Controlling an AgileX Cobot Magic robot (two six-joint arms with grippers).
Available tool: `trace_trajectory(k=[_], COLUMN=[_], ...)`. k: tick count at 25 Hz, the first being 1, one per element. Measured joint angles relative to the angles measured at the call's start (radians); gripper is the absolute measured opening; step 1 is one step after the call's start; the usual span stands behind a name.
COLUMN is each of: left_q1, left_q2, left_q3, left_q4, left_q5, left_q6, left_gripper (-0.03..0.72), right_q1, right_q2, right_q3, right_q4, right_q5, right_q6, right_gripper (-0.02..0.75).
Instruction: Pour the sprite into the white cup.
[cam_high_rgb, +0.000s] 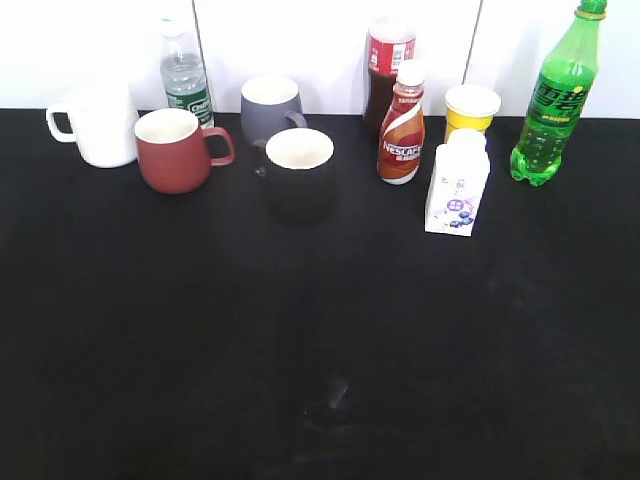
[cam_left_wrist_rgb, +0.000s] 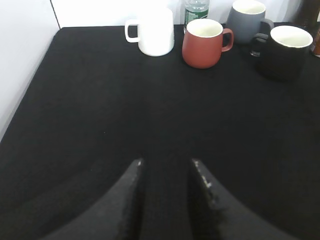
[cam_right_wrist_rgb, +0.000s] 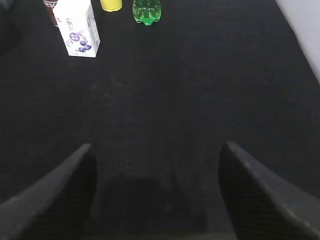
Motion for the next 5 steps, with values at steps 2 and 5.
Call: trace_trajectory(k=[2, 5], left_q1=[0.0, 0.0], left_q2=[0.0, 0.0], left_q3=[0.0, 0.0], left_q4=[0.0, 0.0], left_q5=[0.0, 0.0], left_q6=[0.0, 0.0], left_gripper=[0.229, 0.228], right_q1=[0.0, 0.0], right_q2=[0.0, 0.0], right_q3=[0.0, 0.0], right_q4=[0.0, 0.0], right_q5=[0.0, 0.0], right_q6=[0.0, 0.001], right_gripper=[0.567, 0.563])
